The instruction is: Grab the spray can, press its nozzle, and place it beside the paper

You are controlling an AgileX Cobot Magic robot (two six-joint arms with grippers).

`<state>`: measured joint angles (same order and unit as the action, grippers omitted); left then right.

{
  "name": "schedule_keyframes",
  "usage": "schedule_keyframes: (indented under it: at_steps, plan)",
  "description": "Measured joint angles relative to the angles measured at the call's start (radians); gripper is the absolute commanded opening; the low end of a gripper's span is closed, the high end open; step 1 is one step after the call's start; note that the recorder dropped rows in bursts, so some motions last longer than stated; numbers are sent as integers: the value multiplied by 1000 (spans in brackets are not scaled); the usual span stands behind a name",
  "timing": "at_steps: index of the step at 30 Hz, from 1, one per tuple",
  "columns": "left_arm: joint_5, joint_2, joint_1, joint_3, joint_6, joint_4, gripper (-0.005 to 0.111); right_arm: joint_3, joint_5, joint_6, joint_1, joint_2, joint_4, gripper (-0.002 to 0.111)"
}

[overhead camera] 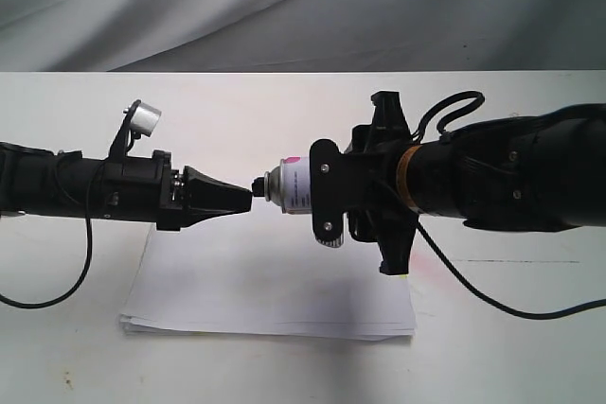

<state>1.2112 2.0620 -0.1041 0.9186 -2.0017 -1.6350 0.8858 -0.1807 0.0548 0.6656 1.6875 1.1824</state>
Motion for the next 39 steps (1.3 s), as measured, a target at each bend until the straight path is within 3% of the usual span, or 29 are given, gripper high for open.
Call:
schedule_keyframes:
  at_steps: [27,39]
  plan:
    - [0,0,-1,0,-58,-75,0,0,5,0,0,0,0,0]
    - [-28,0,-64,0,-58,-119,0,-8,-26,-2,-8,0,-8,0]
